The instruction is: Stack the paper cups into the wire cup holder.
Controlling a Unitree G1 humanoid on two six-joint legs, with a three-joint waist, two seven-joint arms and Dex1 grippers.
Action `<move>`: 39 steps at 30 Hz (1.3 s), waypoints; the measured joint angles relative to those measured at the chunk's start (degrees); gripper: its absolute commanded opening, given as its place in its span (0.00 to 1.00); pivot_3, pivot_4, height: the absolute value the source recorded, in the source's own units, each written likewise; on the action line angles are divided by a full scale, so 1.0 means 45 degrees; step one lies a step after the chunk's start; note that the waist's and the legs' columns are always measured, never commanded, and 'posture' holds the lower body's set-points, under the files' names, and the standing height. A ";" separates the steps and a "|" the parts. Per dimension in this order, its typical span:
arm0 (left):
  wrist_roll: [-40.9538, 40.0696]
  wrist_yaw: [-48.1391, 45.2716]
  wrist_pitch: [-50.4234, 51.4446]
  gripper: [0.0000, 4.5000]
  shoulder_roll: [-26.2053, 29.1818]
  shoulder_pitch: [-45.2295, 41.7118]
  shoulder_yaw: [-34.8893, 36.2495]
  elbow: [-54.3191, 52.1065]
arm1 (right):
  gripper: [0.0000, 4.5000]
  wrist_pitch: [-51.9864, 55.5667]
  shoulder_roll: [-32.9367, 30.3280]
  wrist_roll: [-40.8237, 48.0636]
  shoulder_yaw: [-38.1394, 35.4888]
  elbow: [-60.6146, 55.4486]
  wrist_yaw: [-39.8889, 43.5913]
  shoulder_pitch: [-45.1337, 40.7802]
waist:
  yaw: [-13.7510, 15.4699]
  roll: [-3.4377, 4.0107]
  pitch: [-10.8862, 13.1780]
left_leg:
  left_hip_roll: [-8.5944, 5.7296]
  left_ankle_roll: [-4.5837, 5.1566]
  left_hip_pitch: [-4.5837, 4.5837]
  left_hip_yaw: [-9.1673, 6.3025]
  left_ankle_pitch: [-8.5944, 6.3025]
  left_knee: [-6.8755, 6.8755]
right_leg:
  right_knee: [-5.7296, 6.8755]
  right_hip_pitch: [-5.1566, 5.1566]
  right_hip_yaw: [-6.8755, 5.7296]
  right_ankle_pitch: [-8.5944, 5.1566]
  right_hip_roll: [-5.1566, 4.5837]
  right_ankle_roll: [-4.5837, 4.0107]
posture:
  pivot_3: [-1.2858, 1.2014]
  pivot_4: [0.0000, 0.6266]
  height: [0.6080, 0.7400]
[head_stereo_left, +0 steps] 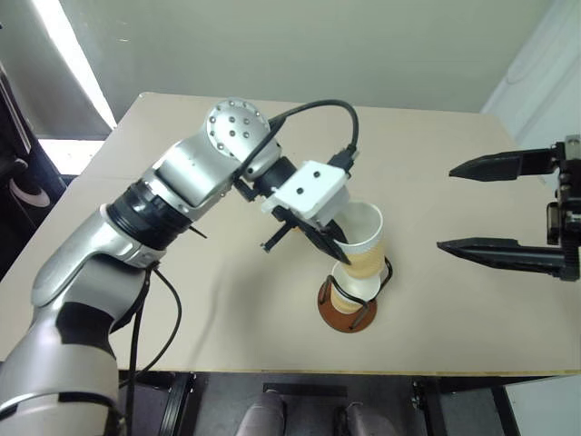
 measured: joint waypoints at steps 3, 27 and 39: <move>0.0141 0.0000 -0.0248 0.00 -0.0018 -0.0005 -0.0235 0.0077 | 1.00 -0.0003 0.0000 0.0000 0.0003 -0.0001 -0.0053 0.0011 | 0.0000 0.0001 0.0000 | 0.0000 0.0001 -0.0001 0.0000 -0.0001 0.0006 | 0.0001 0.0001 0.0000 0.0001 0.0000 0.0001 | 0.52 0.24 1.00; 0.1359 -0.0004 -0.1499 0.21 -0.0471 0.0001 -0.0880 0.0665 | 1.00 -0.0135 0.0001 -0.0007 0.0056 -0.0003 -0.0239 0.0122 | 0.0006 0.0003 -0.0002 | -0.0001 0.0019 -0.0064 0.0001 -0.0012 0.0087 | 0.0025 -0.0038 -0.0002 0.0009 0.0000 0.0017 | 0.52 0.24 1.00; 0.1562 -0.0021 -0.1230 1.00 -0.1143 0.0163 -0.0350 0.0861 | 1.00 -0.0335 0.0004 -0.0289 0.0090 -0.0006 -0.0236 0.0249 | 0.0023 0.0004 -0.0002 | -0.0004 0.0030 -0.0076 0.0003 -0.0019 0.0139 | 0.0067 -0.0042 -0.0001 0.0016 -0.0001 0.0029 | 0.52 0.24 1.00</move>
